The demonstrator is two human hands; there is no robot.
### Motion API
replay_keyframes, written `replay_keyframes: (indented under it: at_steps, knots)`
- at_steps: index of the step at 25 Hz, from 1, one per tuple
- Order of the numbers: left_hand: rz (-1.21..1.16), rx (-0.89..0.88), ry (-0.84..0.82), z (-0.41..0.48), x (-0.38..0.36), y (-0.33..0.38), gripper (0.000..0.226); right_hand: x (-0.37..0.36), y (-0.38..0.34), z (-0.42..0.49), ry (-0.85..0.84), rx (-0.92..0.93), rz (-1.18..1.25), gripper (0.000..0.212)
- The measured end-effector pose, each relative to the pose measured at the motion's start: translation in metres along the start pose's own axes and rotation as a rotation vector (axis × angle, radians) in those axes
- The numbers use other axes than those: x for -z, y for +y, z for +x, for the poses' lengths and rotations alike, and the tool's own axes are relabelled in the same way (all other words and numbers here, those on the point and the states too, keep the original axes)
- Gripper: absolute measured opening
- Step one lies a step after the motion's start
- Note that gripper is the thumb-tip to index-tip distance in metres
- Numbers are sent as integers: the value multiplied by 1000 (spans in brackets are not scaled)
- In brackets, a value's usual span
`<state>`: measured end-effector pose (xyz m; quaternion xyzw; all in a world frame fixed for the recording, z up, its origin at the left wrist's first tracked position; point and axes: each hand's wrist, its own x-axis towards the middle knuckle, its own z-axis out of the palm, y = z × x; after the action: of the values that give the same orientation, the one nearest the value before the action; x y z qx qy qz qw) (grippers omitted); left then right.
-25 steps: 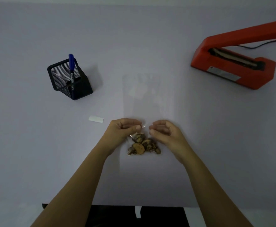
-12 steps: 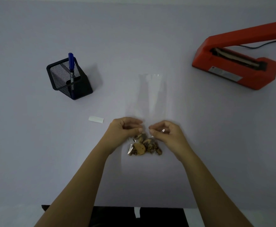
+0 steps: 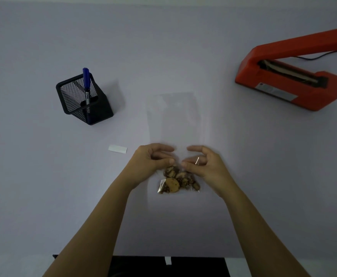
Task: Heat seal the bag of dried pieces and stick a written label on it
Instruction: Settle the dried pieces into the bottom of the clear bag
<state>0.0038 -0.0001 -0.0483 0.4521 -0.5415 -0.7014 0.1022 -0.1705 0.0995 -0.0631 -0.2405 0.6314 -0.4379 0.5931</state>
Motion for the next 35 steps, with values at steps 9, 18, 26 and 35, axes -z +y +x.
replay_keyframes:
  at_steps: [9,18,26,35]
  knots:
    - [23,18,-53,-5,7,-2,18,-2,6,-6,33,-20,-4,12]
    - [185,-17,43,-13,3,-7,19,0,11,-13,119,54,-121,12]
    - [108,14,96,-19,2,-9,17,0,10,-14,132,78,-72,14]
    - [213,6,68,-11,-9,1,18,-3,9,-11,107,61,-56,10]
